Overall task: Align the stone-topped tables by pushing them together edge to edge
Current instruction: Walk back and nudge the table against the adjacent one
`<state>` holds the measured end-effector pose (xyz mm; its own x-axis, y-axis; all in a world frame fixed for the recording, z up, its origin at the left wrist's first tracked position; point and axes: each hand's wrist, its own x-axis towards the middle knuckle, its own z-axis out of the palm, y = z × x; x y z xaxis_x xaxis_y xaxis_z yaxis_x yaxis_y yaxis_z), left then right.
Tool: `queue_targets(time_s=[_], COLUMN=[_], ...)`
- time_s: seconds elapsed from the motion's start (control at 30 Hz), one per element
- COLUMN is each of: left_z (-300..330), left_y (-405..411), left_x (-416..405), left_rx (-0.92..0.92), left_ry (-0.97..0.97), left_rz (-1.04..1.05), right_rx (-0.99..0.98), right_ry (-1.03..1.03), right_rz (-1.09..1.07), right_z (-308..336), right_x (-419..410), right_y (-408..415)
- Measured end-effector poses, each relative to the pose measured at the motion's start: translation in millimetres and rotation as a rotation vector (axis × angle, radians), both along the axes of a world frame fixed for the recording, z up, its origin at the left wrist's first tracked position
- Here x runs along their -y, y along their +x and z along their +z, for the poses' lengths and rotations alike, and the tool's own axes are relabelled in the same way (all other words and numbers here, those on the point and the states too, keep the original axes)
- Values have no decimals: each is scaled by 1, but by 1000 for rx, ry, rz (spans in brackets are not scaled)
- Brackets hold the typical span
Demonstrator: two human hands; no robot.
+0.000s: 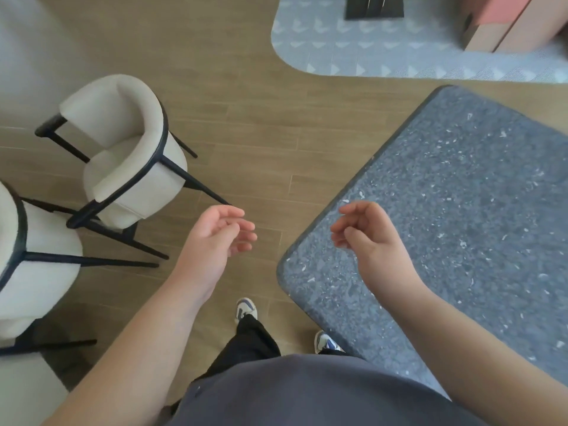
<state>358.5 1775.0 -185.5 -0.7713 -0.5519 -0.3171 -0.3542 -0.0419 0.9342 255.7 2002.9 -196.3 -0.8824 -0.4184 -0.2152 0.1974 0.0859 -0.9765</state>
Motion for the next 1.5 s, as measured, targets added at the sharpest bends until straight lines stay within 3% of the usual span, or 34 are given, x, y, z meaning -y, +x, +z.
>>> queue_targets(time_s=[0.2, 0.33, 0.53, 0.7, 1.03, 1.5], left_z=[-18, -27, 1, 20, 32, 43], left_y=[-58, -98, -167, -220, -341, -652], left_x=[93, 174, 269, 307, 311, 191], left_rx=[-88, -75, -51, -98, -122, -199], left_ry=[34, 38, 85, 113, 110, 124], left_rz=[-18, -141, -318, -373, -556, -719], right_rx=[-4, -10, 6, -45, -61, -44], right_ry=[7, 37, 47, 70, 29, 8], right_rz=[-143, -278, -479, -566, -738, -847], right_z=[-10, -19, 1, 17, 18, 28], right_x=[80, 161, 263, 295, 291, 194], right_y=[-36, -58, -87, -113, -203, -479])
